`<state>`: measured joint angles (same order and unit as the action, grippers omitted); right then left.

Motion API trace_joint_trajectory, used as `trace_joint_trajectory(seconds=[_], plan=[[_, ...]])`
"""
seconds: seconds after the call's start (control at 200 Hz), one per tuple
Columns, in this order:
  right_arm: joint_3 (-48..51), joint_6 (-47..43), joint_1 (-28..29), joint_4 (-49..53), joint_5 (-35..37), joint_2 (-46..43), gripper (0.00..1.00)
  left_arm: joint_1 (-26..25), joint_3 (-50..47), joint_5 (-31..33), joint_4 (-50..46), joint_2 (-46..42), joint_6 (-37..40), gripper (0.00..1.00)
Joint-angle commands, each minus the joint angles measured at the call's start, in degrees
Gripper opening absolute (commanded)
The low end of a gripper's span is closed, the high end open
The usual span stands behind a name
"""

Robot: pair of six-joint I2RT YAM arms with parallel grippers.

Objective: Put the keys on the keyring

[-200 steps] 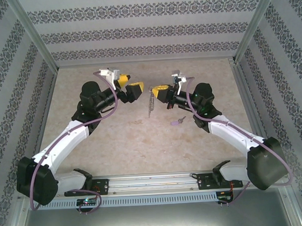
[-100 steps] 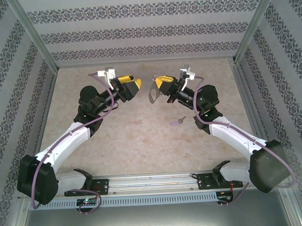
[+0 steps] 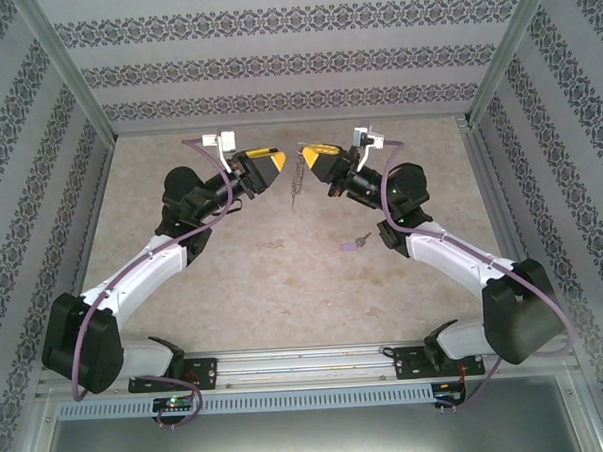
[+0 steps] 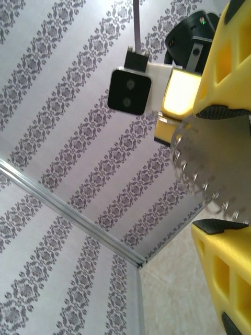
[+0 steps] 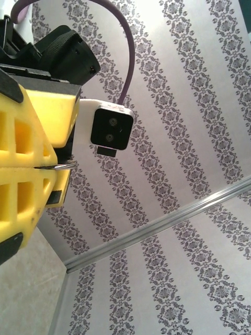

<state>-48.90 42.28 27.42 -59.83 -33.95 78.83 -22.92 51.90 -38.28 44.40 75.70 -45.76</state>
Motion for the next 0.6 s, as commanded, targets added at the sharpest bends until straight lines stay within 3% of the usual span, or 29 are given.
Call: trace_joint_trajectory(seconds=[0.0, 0.165, 0.29, 0.485, 0.595], plan=[[-2.4, 3.6, -0.7, -6.6, -2.4, 1.2, 0.00, -0.6, 2.3, -2.3, 5.4, 0.2, -1.4, 0.53], [-3.3, 5.2, -1.0, -7.3, -4.0, 2.9, 0.00, -0.6, 4.5, -3.6, 1.9, 0.3, 0.9, 0.53], [-3.7, 6.3, -1.5, -6.9, -5.7, 3.8, 0.00, -0.7, 7.8, -5.7, -6.7, 0.0, 6.2, 0.53], [-4.7, 8.4, -3.7, -4.5, -10.6, 4.6, 0.00, -0.5, 16.5, -7.3, -31.7, -0.4, 21.8, 0.53], [-4.9, 9.2, -5.1, -3.4, -14.2, 5.0, 0.00, 0.0, 20.1, -8.0, -40.1, 0.2, 26.5, 0.52]])
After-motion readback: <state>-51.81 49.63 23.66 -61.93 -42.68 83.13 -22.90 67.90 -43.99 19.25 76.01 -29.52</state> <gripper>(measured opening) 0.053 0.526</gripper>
